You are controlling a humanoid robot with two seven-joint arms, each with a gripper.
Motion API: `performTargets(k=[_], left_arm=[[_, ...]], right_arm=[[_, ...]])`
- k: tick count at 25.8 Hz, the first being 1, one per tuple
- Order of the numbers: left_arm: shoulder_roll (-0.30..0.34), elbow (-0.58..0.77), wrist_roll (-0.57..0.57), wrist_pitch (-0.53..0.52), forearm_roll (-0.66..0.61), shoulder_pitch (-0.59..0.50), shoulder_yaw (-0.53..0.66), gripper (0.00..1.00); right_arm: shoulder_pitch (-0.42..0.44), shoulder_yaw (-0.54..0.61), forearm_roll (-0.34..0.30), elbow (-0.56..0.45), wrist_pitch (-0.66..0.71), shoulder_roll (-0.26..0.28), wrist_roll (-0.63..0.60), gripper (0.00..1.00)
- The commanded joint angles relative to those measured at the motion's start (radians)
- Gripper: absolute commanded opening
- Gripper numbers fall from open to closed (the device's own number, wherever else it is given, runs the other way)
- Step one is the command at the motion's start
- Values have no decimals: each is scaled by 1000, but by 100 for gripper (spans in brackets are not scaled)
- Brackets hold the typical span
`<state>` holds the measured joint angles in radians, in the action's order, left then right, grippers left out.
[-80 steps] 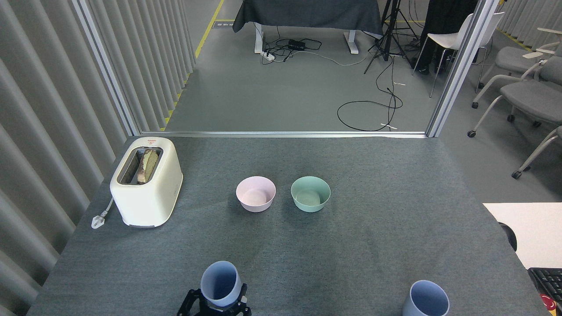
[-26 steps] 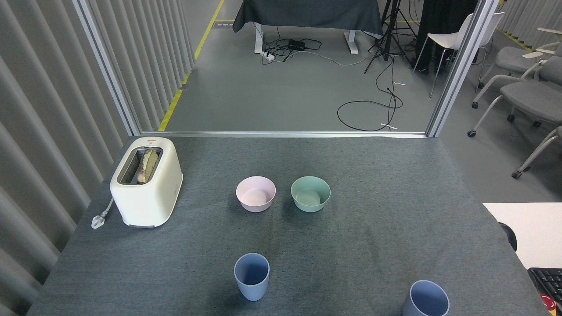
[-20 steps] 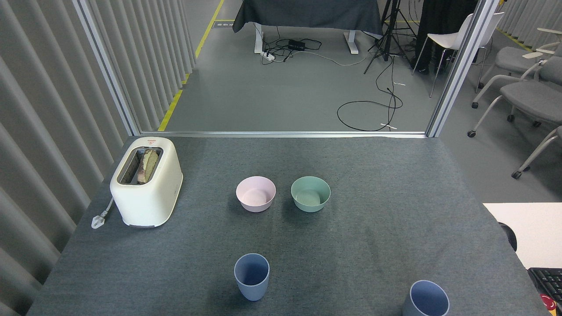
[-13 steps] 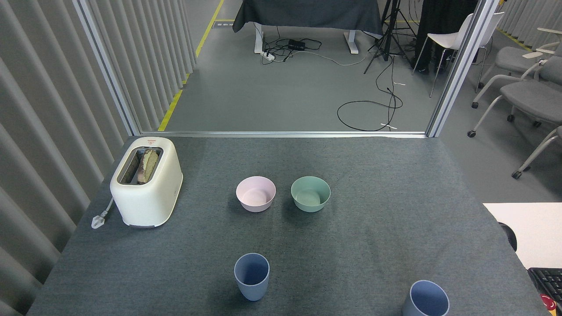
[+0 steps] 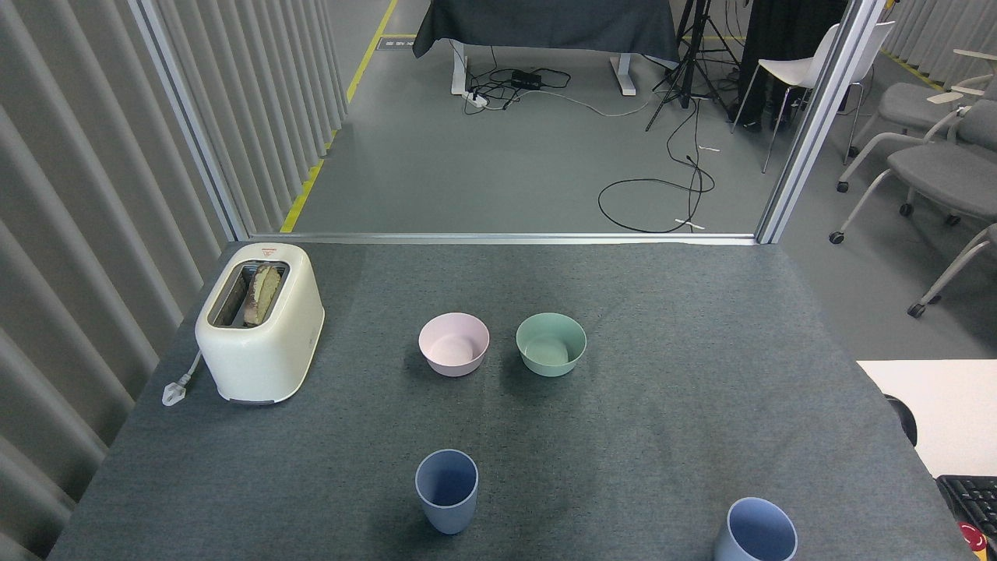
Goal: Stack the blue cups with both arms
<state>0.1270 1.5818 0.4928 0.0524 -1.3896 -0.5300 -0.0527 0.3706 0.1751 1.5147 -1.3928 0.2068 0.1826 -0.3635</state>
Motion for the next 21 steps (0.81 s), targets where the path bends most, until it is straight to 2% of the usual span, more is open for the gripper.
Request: performTargets(k=[1, 21], left_arm=[[-1, 0, 0, 0, 0, 1, 1, 100], [-3, -2, 0, 0, 0, 4, 1, 100]], right_arm=[[-22, -37, 1, 17, 2, 1, -2, 100], [-127, -48, 2, 84, 2, 18, 9, 100]])
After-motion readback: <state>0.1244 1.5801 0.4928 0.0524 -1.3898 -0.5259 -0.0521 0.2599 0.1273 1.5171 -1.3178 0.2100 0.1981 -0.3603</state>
